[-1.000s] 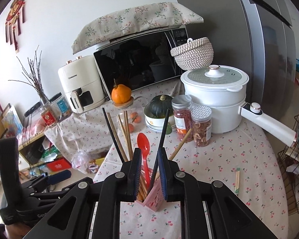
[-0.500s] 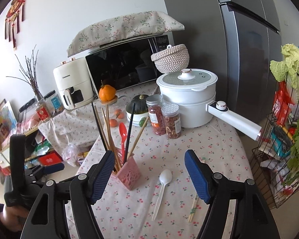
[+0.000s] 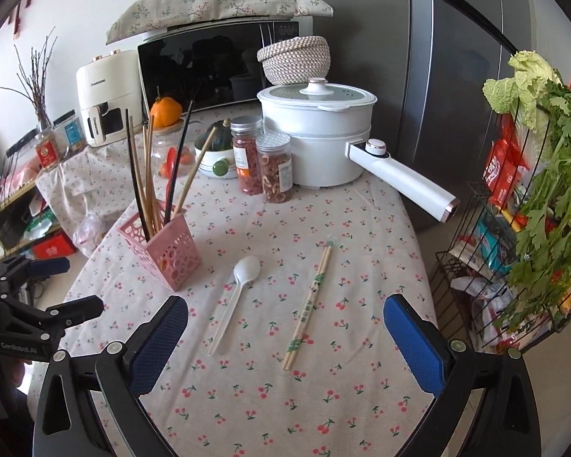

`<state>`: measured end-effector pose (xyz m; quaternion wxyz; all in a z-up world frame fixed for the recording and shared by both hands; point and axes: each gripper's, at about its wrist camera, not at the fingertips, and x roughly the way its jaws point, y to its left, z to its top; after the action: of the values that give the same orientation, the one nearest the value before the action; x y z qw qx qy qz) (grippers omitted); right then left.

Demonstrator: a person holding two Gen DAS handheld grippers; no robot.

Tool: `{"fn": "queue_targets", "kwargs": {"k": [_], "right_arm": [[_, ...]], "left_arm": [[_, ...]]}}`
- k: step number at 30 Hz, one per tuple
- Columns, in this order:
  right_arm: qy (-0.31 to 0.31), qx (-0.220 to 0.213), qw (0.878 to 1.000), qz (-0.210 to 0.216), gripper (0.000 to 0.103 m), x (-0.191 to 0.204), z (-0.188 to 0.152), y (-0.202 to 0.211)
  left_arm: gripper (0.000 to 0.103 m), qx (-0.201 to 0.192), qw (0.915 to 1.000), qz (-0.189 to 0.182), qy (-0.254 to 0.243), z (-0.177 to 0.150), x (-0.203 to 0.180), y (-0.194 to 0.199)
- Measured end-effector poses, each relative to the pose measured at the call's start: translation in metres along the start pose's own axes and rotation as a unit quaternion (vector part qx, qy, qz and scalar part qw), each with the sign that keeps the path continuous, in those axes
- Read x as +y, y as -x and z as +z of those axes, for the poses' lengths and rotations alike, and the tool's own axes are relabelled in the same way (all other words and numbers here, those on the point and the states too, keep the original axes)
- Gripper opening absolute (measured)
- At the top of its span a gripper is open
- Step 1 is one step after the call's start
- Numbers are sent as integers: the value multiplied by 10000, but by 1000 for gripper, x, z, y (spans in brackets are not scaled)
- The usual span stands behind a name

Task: Organize utensils
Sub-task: 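Move both open tools back toward the white spoon and wrapped chopsticks, then lower the right tool onto the paper-wrapped chopsticks and close on them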

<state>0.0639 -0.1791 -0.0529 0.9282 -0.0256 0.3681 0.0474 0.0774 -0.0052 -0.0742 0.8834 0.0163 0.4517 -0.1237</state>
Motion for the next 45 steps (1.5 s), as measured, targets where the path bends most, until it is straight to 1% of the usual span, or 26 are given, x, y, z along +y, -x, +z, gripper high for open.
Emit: {"fn": "queue_targets", "kwargs": {"k": [3,8,10,14,19,26,32,35,36,38,41,43,44,45], "right_arm": [[-31,297,9996,13,103,-10,-6,-12],[-368,748,9964,118,103,-34,-12,-36],[-530,944,9940,142,103,-44,-14,-48],[-827,1284,9882,112,103,-59,-18,-74],[-1079,1669,9800,77,103,-68,-19,-111],[-1248,1864,9745,-74,103,-68,-3,-158],[-1052,2004,9735,-338,103,-63,9,-193],[-1054,2076,9719,-356,103,-60,10,-207],[-974,2026,9733,-459,103,-57,11,-208],[-746,2057,9737,-630,101,-50,11,-212],[-682,1994,9755,-628,90,-47,11,-208],[-648,1962,9766,-594,73,-49,10,-200],[-652,1955,9769,-569,63,-50,9,-196],[-646,1963,9769,-548,51,-51,8,-192]], "left_arm": [[102,86,9999,-4,-67,-4,-6,-5],[102,162,9998,-3,-154,-8,-14,-12],[102,194,9996,12,-195,-10,-16,-16],[102,378,9991,-53,-176,-14,-20,-26],[102,497,9985,-62,-205,-16,-24,-35],[102,535,9983,-106,-179,-14,-21,-36],[102,544,9983,2,-220,-12,-14,-41],[102,585,9982,2,-161,-11,-10,-43],[102,589,9981,3,-154,-11,-9,-43],[102,601,9981,23,-162,-12,-9,-45],[102,611,9979,66,-195,-13,-9,-46],[102,629,9977,108,-249,-14,-12,-47],[102,646,9974,125,-279,-14,-14,-48],[102,673,9972,124,-310,-14,-16,-49]]}}
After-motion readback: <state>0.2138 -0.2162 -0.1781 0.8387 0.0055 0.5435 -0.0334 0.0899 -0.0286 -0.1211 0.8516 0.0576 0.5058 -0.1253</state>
